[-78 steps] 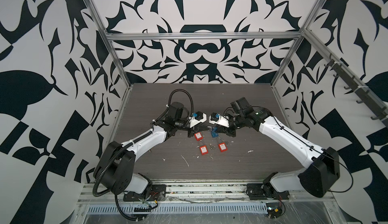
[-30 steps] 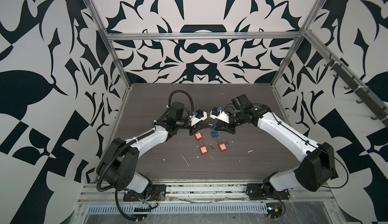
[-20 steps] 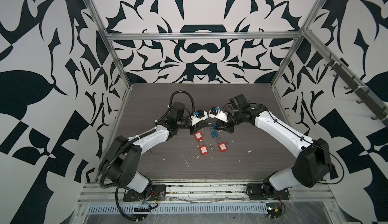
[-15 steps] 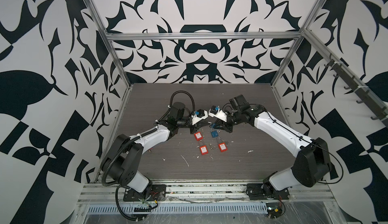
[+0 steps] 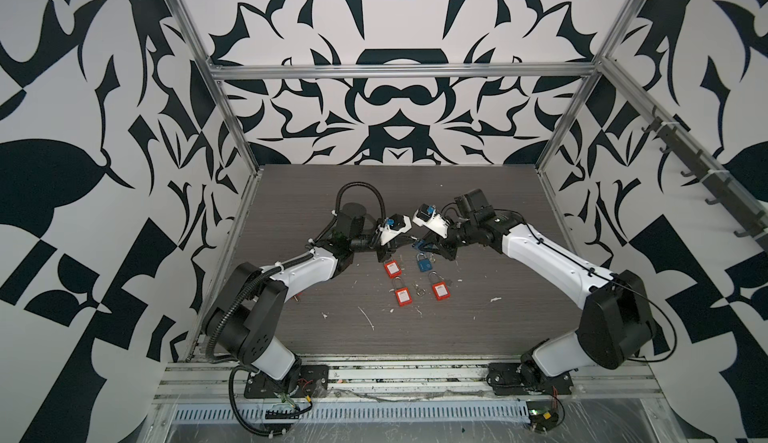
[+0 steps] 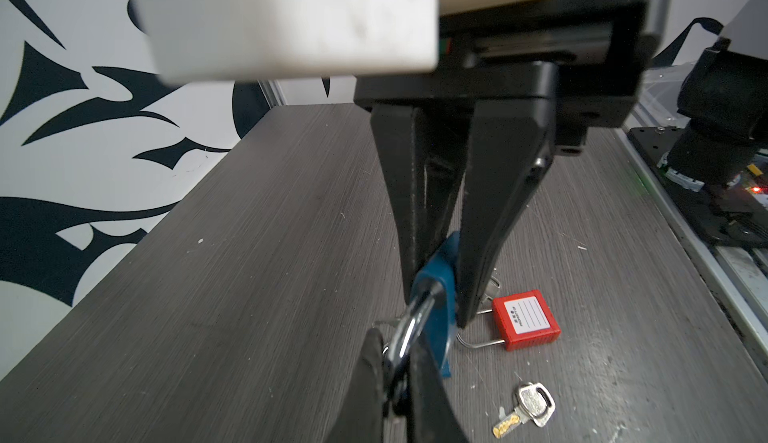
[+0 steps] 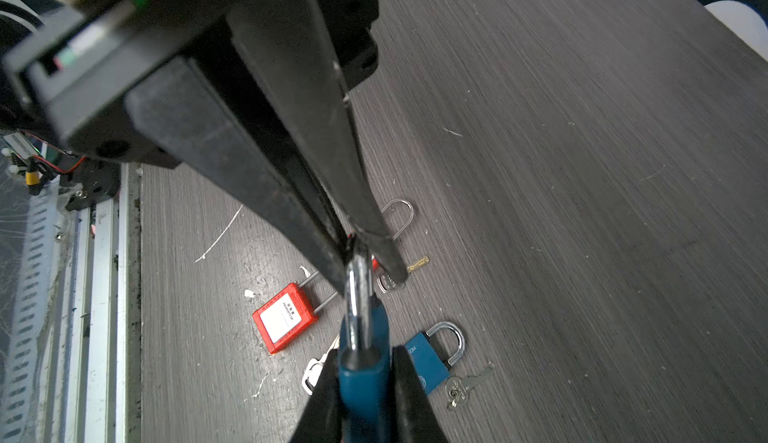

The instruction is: Lock with the key

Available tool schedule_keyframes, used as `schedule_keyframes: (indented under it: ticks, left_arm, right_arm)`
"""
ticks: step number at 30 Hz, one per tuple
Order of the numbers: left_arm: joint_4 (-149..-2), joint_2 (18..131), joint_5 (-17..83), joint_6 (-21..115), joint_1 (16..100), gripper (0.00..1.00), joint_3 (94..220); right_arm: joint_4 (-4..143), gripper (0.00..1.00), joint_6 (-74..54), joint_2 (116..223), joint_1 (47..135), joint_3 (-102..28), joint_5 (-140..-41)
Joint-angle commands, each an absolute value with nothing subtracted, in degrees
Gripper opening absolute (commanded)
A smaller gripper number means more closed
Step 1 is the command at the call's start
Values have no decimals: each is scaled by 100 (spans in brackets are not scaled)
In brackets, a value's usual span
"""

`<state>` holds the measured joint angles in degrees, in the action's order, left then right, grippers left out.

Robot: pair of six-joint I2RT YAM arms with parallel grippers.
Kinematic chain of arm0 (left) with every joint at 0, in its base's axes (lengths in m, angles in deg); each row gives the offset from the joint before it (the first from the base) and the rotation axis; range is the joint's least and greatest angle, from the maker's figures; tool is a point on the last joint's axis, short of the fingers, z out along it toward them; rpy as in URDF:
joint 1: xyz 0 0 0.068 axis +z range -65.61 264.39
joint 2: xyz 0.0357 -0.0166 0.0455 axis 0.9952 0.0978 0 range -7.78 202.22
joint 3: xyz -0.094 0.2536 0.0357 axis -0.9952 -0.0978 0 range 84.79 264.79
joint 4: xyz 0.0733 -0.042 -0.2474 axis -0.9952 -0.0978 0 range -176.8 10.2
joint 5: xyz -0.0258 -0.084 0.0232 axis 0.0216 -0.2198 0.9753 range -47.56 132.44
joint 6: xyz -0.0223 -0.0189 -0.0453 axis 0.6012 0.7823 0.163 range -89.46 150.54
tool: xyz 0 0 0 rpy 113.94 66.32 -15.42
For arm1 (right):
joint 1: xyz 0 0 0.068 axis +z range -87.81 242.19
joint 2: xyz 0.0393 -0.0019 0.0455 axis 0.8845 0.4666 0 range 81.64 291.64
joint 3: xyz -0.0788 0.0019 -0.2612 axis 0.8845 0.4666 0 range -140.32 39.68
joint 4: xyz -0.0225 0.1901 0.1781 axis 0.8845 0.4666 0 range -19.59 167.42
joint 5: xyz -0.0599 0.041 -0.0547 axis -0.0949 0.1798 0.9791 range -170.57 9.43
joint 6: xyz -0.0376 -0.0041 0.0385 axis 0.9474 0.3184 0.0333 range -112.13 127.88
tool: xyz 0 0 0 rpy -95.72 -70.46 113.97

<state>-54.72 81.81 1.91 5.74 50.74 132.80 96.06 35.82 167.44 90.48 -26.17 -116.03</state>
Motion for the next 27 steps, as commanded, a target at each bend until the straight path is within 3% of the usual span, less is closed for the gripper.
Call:
schedule_keyframes:
  ticks: [1, 5, 7, 10, 14, 19, 27]
  left_arm:
    - [-5609, 8114, -1292, 580, 4466, 0, 13080]
    - [-6116, 7948, -1223, 591, 4759, 0, 13364]
    - [-6372, 7866, -1239, 555, 4909, 0, 13511]
    - [-7243, 7797, -1274, 252, 5130, 0, 13887]
    - [-8719, 7835, -1249, -419, 5314, 0, 14492]
    - [-9388, 7871, -1204, -621, 5442, 0, 14891]
    - [-9659, 7891, -1188, -752, 5456, 0, 15063]
  right_arm:
    - [7176, 0, 3666, 16603, 9301, -3379, -12783]
    - [7784, 0, 3979, 16348, 9299, -3107, -12220]
    - [7973, 9, 4033, 16144, 9302, -2896, -11913]
    - [8150, 34, 4085, 15741, 9286, -2490, -11355]
    - [8537, 49, 4117, 15222, 9257, -2122, -10799]
    - [8973, 49, 4099, 14618, 9182, -1821, -10587]
    - [9252, 33, 3890, 14375, 9130, -1467, -10766]
